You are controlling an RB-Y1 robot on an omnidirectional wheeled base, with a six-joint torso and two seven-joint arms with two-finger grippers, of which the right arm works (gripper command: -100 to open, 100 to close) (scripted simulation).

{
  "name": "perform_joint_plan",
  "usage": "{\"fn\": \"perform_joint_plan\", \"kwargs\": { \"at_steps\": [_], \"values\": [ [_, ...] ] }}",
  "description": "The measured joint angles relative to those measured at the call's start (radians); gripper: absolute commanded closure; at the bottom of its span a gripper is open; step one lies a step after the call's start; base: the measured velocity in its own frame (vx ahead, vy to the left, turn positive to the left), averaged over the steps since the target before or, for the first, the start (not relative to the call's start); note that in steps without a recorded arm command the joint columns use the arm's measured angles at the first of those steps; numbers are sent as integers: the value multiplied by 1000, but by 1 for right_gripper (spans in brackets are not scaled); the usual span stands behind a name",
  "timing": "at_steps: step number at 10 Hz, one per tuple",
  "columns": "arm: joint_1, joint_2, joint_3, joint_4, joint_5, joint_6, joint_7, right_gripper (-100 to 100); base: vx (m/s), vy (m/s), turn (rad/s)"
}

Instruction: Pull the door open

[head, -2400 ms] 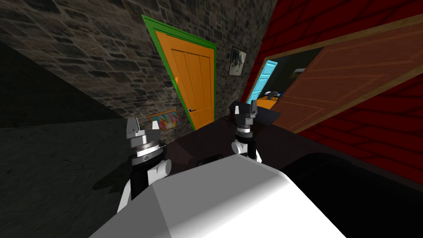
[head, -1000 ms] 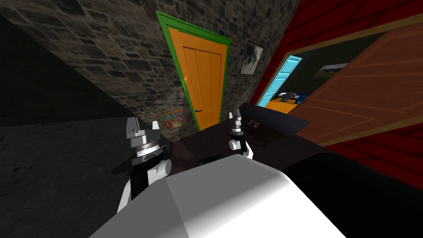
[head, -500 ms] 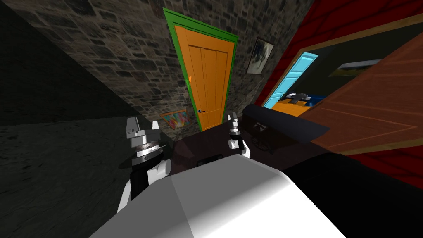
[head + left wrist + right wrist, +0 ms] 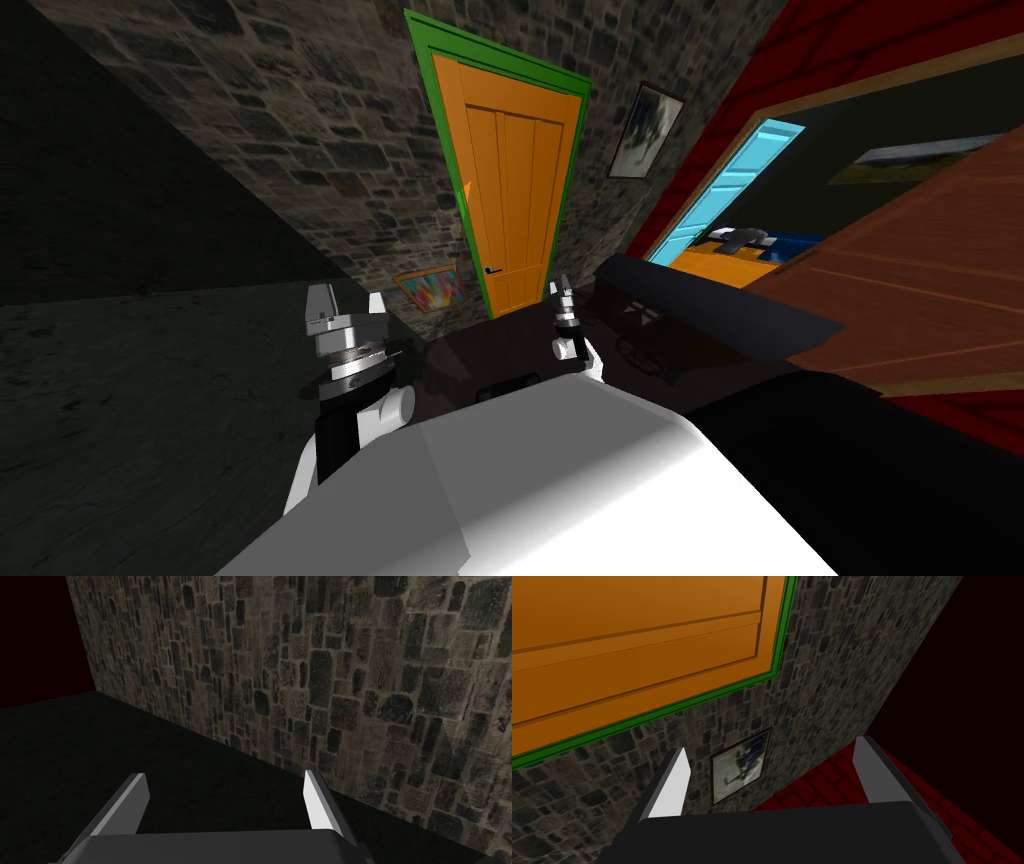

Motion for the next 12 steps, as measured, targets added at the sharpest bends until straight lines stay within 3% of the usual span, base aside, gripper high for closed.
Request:
{"fn": "perform_joint_plan", "kwargs": {
  "at_steps": [4, 8, 12],
  "values": [
    [-38, -9, -15, 103, 0, -13, -6, -100, 73, 20, 86],
    [-93, -17, -34, 244, 3, -37, -14, -100, 103, 18, 100],
    [-130, -22, -48, 357, 5, -51, -19, -100, 69, 18, 91]
  ]
}}
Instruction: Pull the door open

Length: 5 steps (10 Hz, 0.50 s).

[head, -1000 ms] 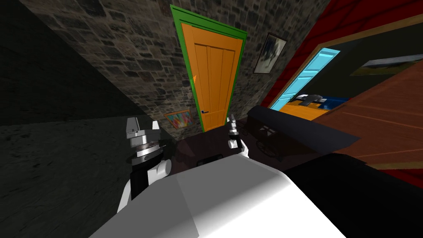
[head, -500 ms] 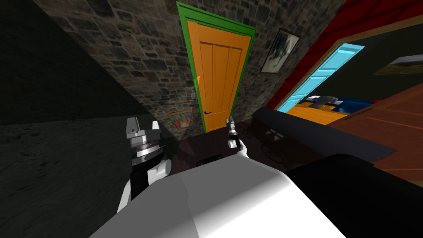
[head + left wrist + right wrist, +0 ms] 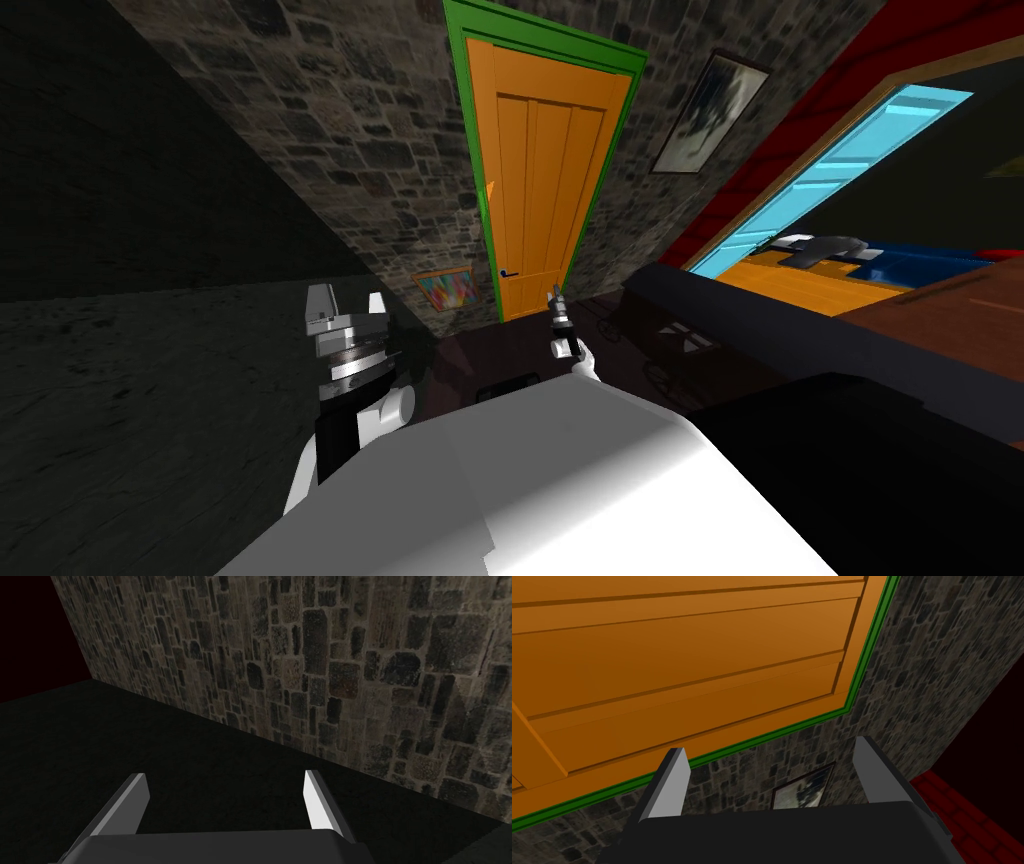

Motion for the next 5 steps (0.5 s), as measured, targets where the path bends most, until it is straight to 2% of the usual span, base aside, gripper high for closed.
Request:
{"fn": "perform_joint_plan", "kwargs": {
  "at_steps": [5],
  "values": [
    [-38, -9, -17, 119, 1, -14, -10, -100, 82, 11, 85]
  ]
}}
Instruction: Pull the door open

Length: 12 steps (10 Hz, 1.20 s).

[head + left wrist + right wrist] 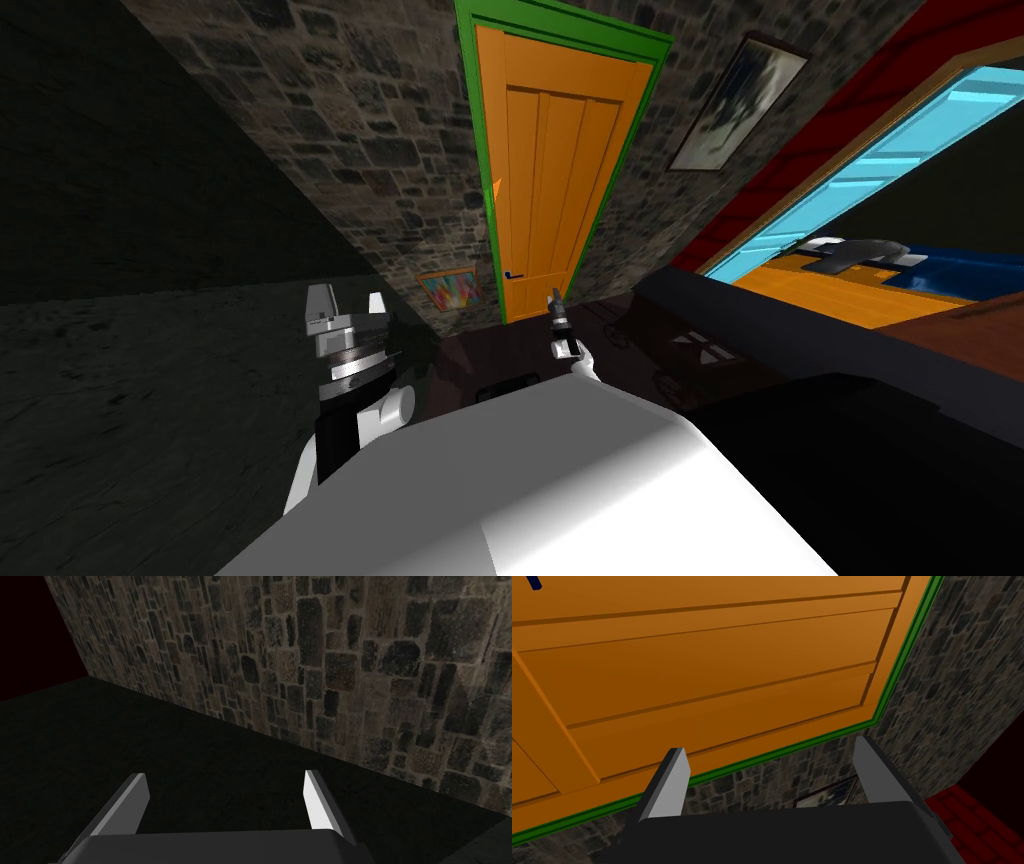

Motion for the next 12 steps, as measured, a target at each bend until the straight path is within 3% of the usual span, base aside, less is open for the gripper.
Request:
{"fn": "perform_joint_plan", "kwargs": {
  "at_steps": [2, 12],
  "values": [
    [-32, -2, -10, 68, 1, -10, -2, -100, 112, 14, 120],
    [-117, -16, -46, 327, 3, -43, -23, -100, 78, 2, 76]
  ]
}}
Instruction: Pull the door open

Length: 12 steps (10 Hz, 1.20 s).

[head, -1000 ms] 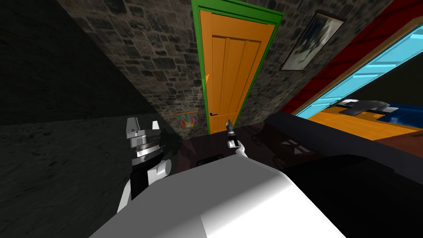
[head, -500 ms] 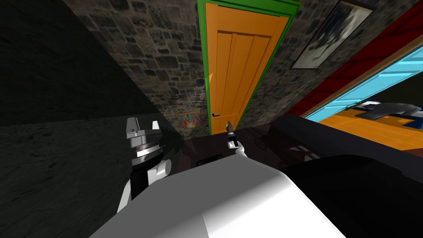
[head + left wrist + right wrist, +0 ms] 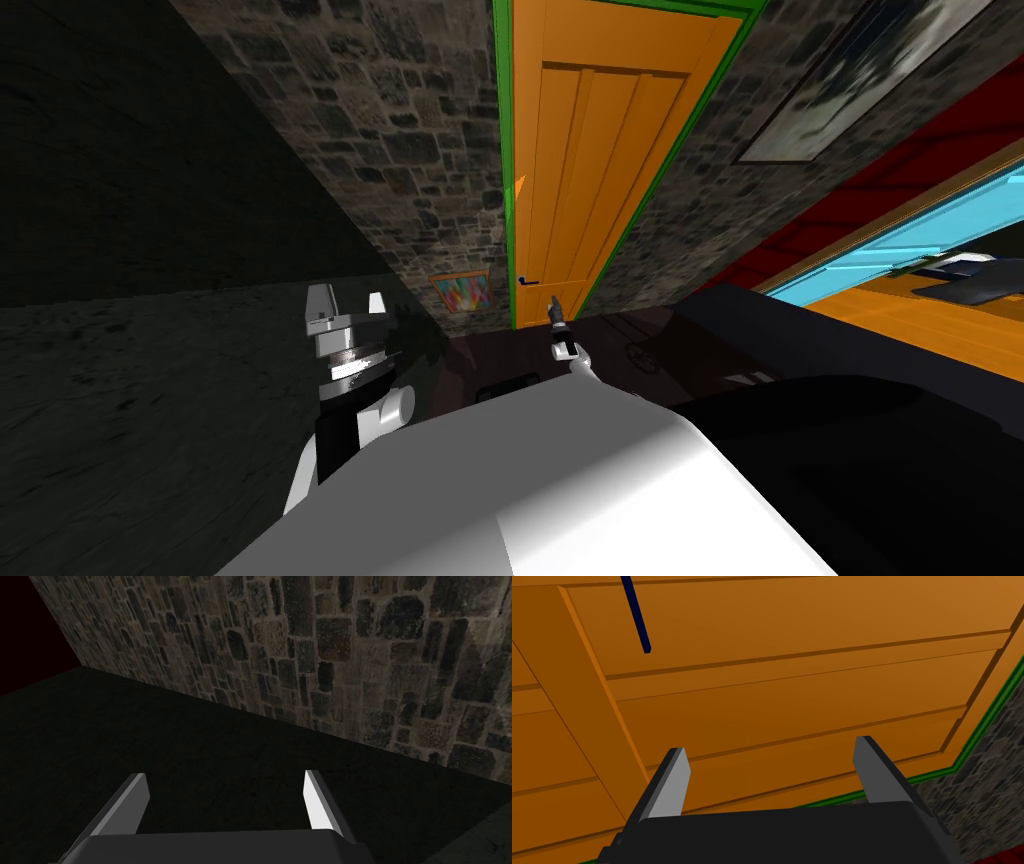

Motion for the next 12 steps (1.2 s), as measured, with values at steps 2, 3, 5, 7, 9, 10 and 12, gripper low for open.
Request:
{"fn": "perform_joint_plan", "kwargs": {
  "at_steps": [2, 3, 5, 7, 9, 10, 12],
  "values": [
    [-15, 2, -7, 44, 1, -1, 1, -100, 74, -3, 68],
    [-27, 1, -9, 71, 1, -6, 0, -100, 55, 5, 67],
    [-46, 2, -16, 132, 2, -25, -1, -100, 84, -4, 92],
    [-61, 0, -23, 170, 3, -21, -5, -100, 94, -12, 101],
    [-83, -3, -31, 229, 3, -29, -9, -100, 91, -16, 77],
    [-88, -3, -34, 250, 3, -32, -11, -100, 94, -5, 67],
    [-110, -7, -41, 307, 4, -43, -15, -100, 84, -6, 65]
  ]
}}
